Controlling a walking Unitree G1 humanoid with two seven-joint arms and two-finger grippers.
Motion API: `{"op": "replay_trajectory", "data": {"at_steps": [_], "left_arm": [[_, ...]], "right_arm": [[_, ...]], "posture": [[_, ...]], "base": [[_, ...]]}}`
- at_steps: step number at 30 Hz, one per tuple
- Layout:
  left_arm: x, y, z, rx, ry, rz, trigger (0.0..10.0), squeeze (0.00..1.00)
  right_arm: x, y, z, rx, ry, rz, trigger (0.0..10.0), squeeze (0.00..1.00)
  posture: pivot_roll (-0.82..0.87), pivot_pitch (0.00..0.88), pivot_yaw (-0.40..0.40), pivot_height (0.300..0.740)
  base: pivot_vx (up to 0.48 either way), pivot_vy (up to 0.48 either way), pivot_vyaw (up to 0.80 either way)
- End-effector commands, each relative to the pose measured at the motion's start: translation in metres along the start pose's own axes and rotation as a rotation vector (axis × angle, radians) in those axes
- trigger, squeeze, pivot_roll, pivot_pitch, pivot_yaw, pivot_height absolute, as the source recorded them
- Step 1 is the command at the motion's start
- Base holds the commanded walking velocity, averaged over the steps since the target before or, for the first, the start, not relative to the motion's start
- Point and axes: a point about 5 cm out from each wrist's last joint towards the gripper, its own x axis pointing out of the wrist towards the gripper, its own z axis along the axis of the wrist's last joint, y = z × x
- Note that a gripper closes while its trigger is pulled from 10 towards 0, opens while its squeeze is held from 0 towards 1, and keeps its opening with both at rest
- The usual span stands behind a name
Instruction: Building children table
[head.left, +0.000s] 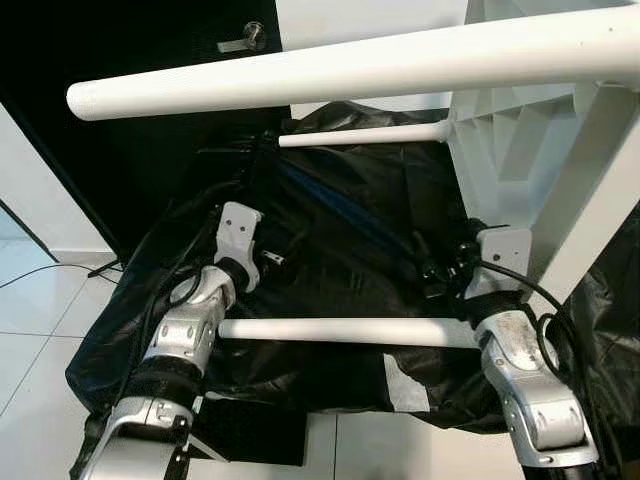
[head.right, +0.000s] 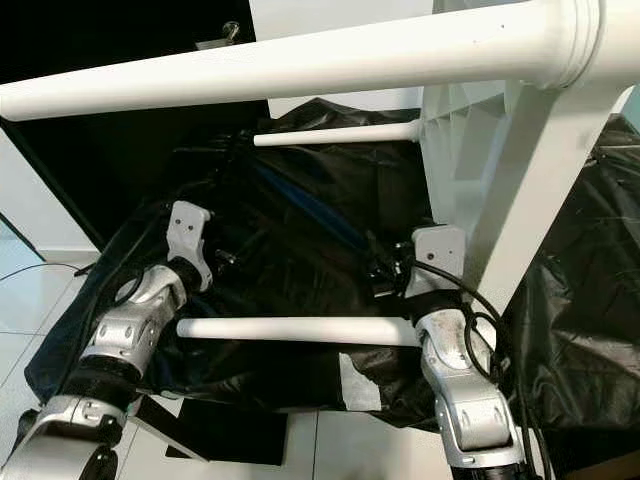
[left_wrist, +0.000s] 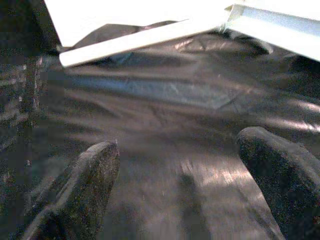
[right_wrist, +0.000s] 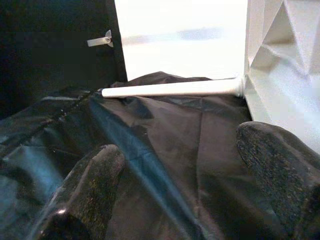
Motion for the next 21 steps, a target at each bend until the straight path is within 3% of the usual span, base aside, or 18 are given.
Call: {"op": "replay_trajectory", "data": {"at_steps": [1,8,21], "left_arm": [[-0.004,0.0,-0.001,-0.009,0.012,-0.038,10.0,0.0],[-0.02,0.01,0.005,-0.006,-0.031,0.034,10.0,0.0],[-0.029,0.001,0.011,-0.076,-0.045,0.052,10.0,0.0]], "right_arm": [[0.003,0.005,0.001,0.008,-0.012,0.015,10.0,0.0],[0.006,0.01,-0.004,0.034,-0.004,0.009,10.0,0.0],[0.01,0.011,-0.005,0.034,-0.032,0.04,10.0,0.0]], "posture": [[-0.06,0.0,0.048,0.74],[-0.04,0.0,0.039,0.74],[-0.04,0.0,0.042,0.74]], "base": [[0.0,0.0,0.0],[0.0,0.0,0.0],[0.0,0.0,0.0]]}}
